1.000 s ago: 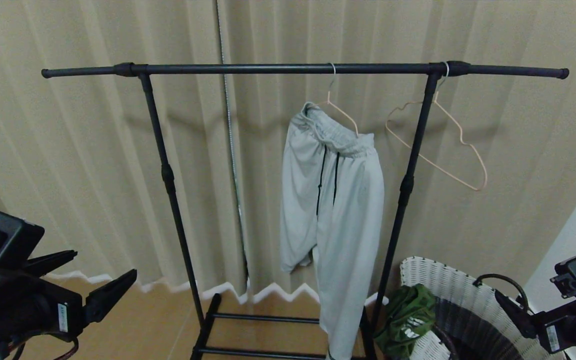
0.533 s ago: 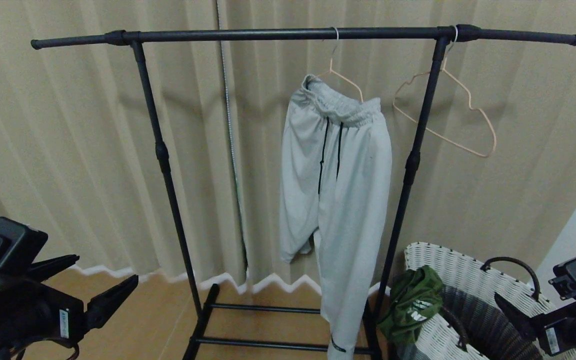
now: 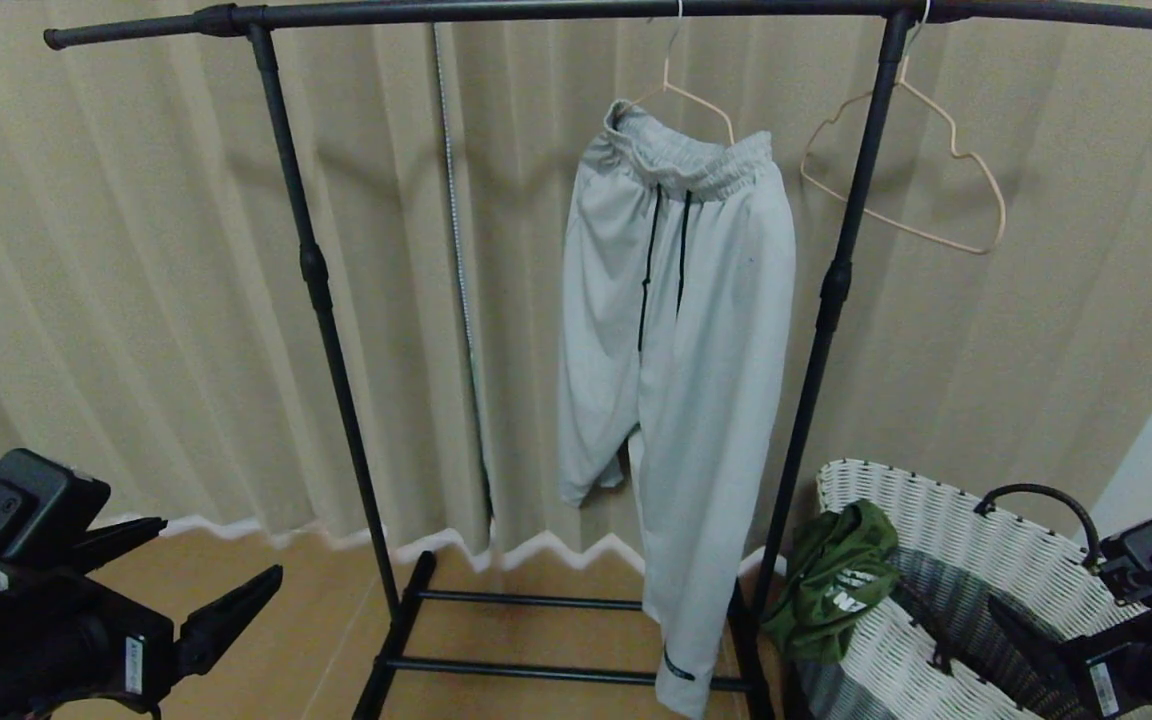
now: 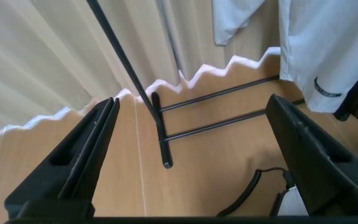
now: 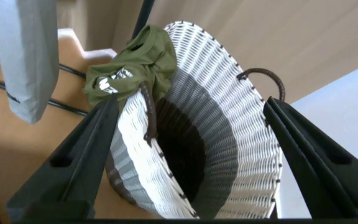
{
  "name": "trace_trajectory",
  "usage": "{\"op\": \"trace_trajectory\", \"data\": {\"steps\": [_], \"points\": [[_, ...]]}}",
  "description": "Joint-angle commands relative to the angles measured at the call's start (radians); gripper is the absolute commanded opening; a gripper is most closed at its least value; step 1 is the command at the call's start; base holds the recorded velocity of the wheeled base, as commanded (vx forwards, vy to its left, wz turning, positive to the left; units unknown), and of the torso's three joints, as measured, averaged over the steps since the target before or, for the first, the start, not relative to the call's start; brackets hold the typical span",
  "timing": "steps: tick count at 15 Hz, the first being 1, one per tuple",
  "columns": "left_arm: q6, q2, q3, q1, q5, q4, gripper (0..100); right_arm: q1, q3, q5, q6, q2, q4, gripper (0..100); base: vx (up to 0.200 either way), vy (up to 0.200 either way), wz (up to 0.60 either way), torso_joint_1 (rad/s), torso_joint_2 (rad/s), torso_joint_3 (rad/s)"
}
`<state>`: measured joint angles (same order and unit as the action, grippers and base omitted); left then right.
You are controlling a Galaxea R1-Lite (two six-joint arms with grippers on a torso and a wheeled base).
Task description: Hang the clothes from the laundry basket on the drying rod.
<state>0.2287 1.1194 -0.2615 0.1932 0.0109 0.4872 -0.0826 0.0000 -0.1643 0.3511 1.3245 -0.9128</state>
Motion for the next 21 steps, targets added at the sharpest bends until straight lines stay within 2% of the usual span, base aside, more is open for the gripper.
{"op": "trace_trajectory", "data": {"steps": [1,4,6,9,13,14,15,17,21], "points": [[0.000,0.000,-0.001,0.003,0.000,0.001,100,0.000,0.000,0.000,0.000,-0.001,0.000,100,0.000,0.000,0.00,0.000,0.00,0.000],[0.000,-0.001,0.005,0.005,0.000,0.002,100,-0.003,0.000,0.002,-0.001,-0.010,0.009,100,0.000,0.000,0.00,0.000,0.00,0.000],[-0.002,0.000,0.022,0.006,0.001,0.037,100,-0.003,0.000,-0.003,0.000,0.004,0.020,100,0.000,0.000,0.00,0.000,0.00,0.000],[-0.008,0.017,0.013,0.038,0.004,0.048,100,-0.003,0.000,0.002,-0.001,-0.016,0.054,100,0.000,0.000,0.00,0.000,0.00,0.000],[-0.008,0.033,0.013,0.057,0.004,0.051,100,-0.011,0.000,0.002,0.000,-0.088,0.164,100,0.200,0.000,0.00,-0.004,0.00,0.008],[-0.009,0.033,0.013,0.061,0.004,0.053,100,-0.011,0.000,-0.003,0.002,-0.142,0.245,100,0.200,0.000,0.00,0.012,0.00,0.007],[-0.009,0.031,0.011,0.063,0.004,0.053,100,-0.011,0.000,-0.003,0.005,-0.160,0.265,100,0.200,0.000,0.00,0.002,0.00,0.002],[-0.009,0.028,0.015,0.066,0.004,0.053,100,-0.008,0.000,-0.003,0.040,-0.177,0.276,100,0.200,0.000,0.00,0.000,0.00,0.002],[-0.008,0.045,0.021,0.106,0.004,0.053,100,-0.008,-0.006,0.006,0.039,-0.111,0.275,100,0.200,0.000,0.00,0.006,0.00,0.004]]}}
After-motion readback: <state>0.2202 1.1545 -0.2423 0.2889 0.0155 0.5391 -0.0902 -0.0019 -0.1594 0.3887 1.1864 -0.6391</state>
